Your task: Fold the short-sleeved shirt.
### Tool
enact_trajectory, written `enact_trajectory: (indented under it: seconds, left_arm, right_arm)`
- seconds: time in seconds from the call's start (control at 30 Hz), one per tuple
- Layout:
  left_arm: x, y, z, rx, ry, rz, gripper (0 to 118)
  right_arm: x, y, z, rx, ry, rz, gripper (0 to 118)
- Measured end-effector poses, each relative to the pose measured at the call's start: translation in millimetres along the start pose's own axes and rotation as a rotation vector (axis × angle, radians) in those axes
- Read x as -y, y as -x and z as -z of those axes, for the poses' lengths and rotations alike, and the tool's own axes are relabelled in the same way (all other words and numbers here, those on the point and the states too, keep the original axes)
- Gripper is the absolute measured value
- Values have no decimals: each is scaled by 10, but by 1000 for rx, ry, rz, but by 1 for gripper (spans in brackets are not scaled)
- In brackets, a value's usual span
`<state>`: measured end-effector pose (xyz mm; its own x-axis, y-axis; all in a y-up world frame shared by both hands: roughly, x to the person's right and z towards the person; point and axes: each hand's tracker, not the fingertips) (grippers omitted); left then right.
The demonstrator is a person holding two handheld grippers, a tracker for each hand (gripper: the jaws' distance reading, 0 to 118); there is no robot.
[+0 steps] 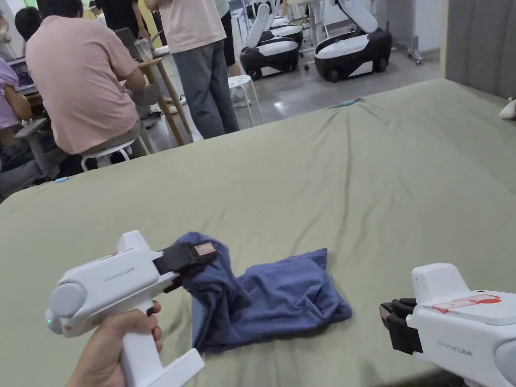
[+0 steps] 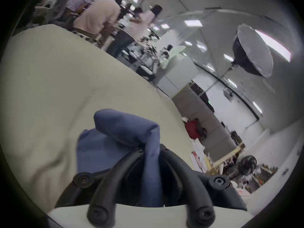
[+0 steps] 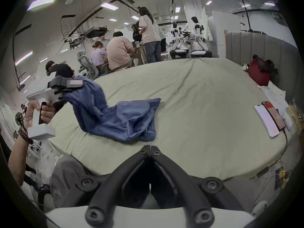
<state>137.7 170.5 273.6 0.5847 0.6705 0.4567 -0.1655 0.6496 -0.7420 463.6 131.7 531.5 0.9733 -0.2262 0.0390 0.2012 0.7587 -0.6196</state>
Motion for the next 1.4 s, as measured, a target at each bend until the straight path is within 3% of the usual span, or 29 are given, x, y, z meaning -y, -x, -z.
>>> enact_trajectory:
  seconds: [0.17,0.33,0.4,0.43,0.47,0.5,0.53,0.57,0.6,0.7,0.73,0.77,0.83,0.87,0.93,1.1,1.4]
  left_arm:
    - [268,-187,927,-75,191,109,11]
    - [580,-345,1406,-100,304,198,11]
    - [657,-359,1494,-125,352,208,16]
    - [666,-342,1501,-112,351,200,29]
    - [668,-327,1497,-84,356,189,51]
    - [654,-318,1472,-19,346,161,89]
    - [639,-337,1409,24,321,135,117]
    - [613,-334,1363,47,301,128,118]
    - [558,-308,1231,74,222,136,110]
    - [424,-262,1018,28,186,131,118]
    - [370,-219,937,-16,182,127,116]
    - [326,-165,854,-43,178,104,99]
    - [230,-77,720,-29,154,77,25]
    - [207,-40,671,-41,143,70,3]
    - [192,14,597,-106,105,50,2]
    - [228,32,698,-43,133,-4,2]
    - [760,-182,1760,-64,343,40,0]
  right_arm:
    - [32,-157,-143,24,-22,26,0]
    - [89,-376,-217,75,-23,66,0]
    - [108,-450,-226,87,-20,82,0]
    - [120,-477,-228,91,-20,89,0]
    - [129,-493,-228,93,-20,93,0]
    - [138,-506,-228,94,-19,97,0]
    - [144,-509,-225,93,-17,99,0]
    - [146,-500,-220,91,-16,100,0]
    - [150,-495,-215,88,-14,101,0]
    - [159,-460,-178,75,-8,97,0]
    - [160,-441,-166,70,-7,94,0]
    - [161,-421,-160,66,-7,92,0]
    - [164,-385,-138,52,-8,90,0]
    - [164,-366,-127,45,-7,90,0]
    - [168,-318,-117,36,-3,84,0]
    - [174,-262,-113,21,7,62,0]
    - [130,-366,-300,76,-7,68,0]
